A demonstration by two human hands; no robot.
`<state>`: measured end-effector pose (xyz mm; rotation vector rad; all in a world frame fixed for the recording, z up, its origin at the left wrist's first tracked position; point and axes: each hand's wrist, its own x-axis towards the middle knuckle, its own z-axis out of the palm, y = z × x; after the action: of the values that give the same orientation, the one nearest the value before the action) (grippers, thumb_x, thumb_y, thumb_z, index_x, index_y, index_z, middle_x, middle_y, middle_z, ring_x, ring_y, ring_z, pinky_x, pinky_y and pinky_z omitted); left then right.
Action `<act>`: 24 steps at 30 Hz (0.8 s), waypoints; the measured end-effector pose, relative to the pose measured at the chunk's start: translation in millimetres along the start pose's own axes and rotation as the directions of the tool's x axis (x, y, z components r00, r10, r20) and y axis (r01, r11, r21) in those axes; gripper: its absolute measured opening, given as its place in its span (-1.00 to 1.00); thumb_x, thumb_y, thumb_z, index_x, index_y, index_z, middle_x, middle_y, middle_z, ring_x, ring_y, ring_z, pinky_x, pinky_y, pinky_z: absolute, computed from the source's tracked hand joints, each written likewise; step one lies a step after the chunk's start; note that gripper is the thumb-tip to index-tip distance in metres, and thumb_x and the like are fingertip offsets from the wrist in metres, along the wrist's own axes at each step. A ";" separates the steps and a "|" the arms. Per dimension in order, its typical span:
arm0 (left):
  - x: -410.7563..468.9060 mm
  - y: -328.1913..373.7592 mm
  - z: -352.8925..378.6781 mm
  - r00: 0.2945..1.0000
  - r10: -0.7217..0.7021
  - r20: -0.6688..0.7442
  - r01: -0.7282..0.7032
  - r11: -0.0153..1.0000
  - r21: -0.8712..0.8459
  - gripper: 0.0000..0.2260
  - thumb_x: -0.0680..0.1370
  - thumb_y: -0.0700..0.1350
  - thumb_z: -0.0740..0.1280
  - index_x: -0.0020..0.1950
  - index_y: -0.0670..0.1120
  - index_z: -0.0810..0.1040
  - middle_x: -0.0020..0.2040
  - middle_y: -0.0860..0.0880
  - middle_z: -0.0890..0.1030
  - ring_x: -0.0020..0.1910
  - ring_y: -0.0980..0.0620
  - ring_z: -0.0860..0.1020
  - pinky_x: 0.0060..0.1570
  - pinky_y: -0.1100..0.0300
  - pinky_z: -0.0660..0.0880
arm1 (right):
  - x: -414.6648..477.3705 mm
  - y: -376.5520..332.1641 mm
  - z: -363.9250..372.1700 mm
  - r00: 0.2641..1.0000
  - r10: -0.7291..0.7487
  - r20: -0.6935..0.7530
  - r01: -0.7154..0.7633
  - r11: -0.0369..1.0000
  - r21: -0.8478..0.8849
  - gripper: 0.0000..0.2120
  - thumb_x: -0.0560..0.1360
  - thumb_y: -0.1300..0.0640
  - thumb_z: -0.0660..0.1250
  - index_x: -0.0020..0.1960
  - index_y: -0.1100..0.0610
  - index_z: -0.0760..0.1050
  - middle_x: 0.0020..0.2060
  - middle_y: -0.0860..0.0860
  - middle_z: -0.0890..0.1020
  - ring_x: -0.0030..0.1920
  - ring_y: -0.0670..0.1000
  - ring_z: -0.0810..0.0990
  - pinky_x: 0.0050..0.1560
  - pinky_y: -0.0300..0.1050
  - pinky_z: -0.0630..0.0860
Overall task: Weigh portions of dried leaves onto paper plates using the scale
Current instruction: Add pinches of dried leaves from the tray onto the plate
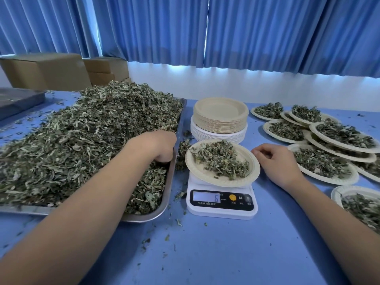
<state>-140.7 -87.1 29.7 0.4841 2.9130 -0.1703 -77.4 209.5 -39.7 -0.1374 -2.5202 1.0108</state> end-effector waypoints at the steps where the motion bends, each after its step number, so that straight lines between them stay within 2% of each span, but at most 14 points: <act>1: 0.2 -0.2 0.3 1.000 0.001 0.009 -0.001 1.000 0.003 -0.91 0.51 -0.31 0.21 -0.18 -0.17 0.42 -0.25 -0.09 0.47 -0.30 -0.05 0.45 -0.27 0.11 0.41 | 0.0 0.0 -0.1 1.000 0.000 -0.001 0.000 1.000 -0.001 -0.83 0.58 0.13 0.37 -0.14 0.01 0.68 -0.31 0.02 0.68 -0.31 0.01 0.57 -0.28 -0.16 0.43; 6: 0.5 -0.9 0.9 1.000 -0.007 0.009 0.006 1.000 0.018 -0.93 0.50 -0.31 0.22 -0.10 -0.19 0.48 -0.24 -0.09 0.49 -0.30 -0.06 0.46 -0.27 0.12 0.43 | 0.5 -1.0 0.1 1.000 -0.002 0.001 0.002 1.000 -0.009 -0.84 0.58 0.13 0.36 -0.14 0.01 0.68 -0.29 0.01 0.70 -0.27 0.05 0.61 -0.26 -0.16 0.45; 10: 2.2 -0.6 2.5 1.000 -0.011 0.025 0.010 0.999 0.032 -0.89 0.49 -0.33 0.21 -0.21 -0.17 0.41 -0.27 -0.09 0.46 -0.34 -0.04 0.41 -0.36 0.15 0.37 | 0.2 -1.4 -0.1 1.000 -0.002 -0.004 0.002 1.000 -0.018 -0.85 0.58 0.14 0.37 -0.13 0.03 0.68 -0.34 -0.02 0.67 -0.35 -0.06 0.54 -0.34 -0.34 0.39; 14: 2.7 -0.6 3.6 1.000 -0.012 -0.008 0.012 1.000 0.005 -0.84 0.49 -0.34 0.21 -0.25 -0.15 0.37 -0.28 -0.09 0.46 -0.37 -0.01 0.41 -0.44 0.18 0.34 | -0.4 -2.5 -0.5 1.000 0.003 0.001 -0.003 1.000 -0.016 -0.85 0.58 0.14 0.37 -0.12 0.04 0.69 -0.33 -0.02 0.68 -0.33 -0.06 0.54 -0.29 -0.24 0.41; 17: 4.3 -0.9 4.3 1.000 -0.017 -0.011 0.017 0.999 -0.027 -0.83 0.50 -0.35 0.21 -0.26 -0.15 0.37 -0.28 -0.08 0.46 -0.37 -0.02 0.41 -0.37 0.16 0.37 | -0.3 -2.5 -0.3 1.000 0.001 0.000 -0.001 1.000 -0.017 -0.85 0.58 0.14 0.37 -0.11 0.04 0.69 -0.32 -0.02 0.68 -0.31 -0.03 0.56 -0.28 -0.22 0.42; 19: 3.4 -3.3 2.6 1.000 -0.002 0.002 0.003 0.999 -0.046 -0.84 0.49 -0.37 0.20 -0.25 -0.17 0.42 -0.30 -0.07 0.46 -0.34 -0.05 0.40 -0.31 0.12 0.37 | 0.0 -2.4 0.1 1.000 0.005 -0.005 -0.005 1.000 -0.015 -0.85 0.58 0.13 0.37 -0.13 0.03 0.69 -0.37 -0.07 0.65 -0.37 -0.10 0.53 -0.31 -0.22 0.39; 24: -1.4 -8.4 -7.9 0.999 0.040 0.031 -0.037 0.993 -0.110 -0.91 0.53 -0.33 0.32 -0.03 -0.24 0.61 -0.15 -0.12 0.56 -0.20 -0.09 0.44 -0.20 0.10 0.41 | 0.2 -0.9 -0.3 1.000 0.014 -0.001 -0.014 1.000 -0.007 -0.84 0.57 0.13 0.37 -0.15 0.02 0.69 -0.42 -0.11 0.63 -0.44 -0.19 0.49 -0.33 -0.23 0.36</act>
<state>-143.5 -94.3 38.4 0.5138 2.8597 -0.0128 -77.3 209.1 -38.8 -0.1576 -2.5255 1.0069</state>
